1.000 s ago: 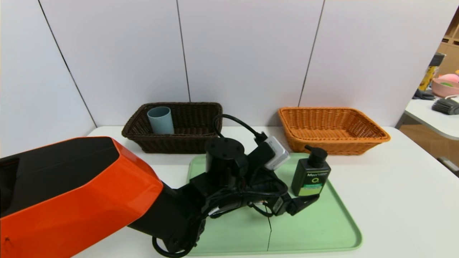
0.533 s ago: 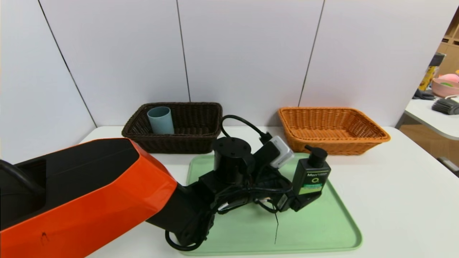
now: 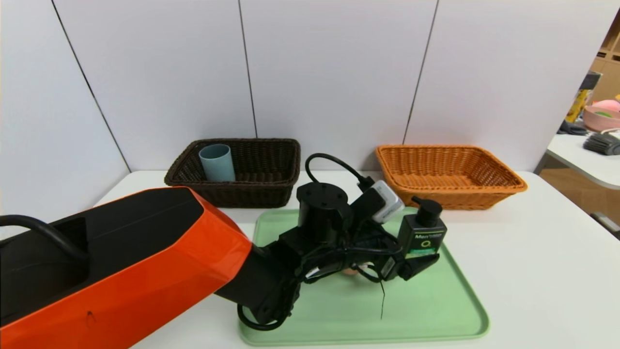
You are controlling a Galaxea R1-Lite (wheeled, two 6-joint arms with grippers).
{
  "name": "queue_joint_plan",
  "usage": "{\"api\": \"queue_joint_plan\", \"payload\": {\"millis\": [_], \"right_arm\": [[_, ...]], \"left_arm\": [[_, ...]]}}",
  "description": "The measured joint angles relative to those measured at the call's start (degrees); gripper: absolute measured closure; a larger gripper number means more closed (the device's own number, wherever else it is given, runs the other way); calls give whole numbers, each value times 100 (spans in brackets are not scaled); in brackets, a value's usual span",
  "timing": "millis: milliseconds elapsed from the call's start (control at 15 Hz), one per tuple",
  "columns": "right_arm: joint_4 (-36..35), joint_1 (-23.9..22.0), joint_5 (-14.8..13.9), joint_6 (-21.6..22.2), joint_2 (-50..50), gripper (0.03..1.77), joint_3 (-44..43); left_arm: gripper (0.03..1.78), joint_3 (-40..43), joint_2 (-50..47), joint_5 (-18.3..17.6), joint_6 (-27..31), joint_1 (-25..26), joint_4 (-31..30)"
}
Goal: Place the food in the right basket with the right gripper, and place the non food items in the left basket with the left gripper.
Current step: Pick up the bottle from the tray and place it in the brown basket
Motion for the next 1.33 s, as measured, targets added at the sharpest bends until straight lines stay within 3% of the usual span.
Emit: {"api": "queue_joint_plan", "payload": {"millis": [1333], "right_arm": [[0, -2, -2, 0, 0, 10, 0]], "left_arm": [[12, -725, 340, -20, 39, -46, 656]]}}
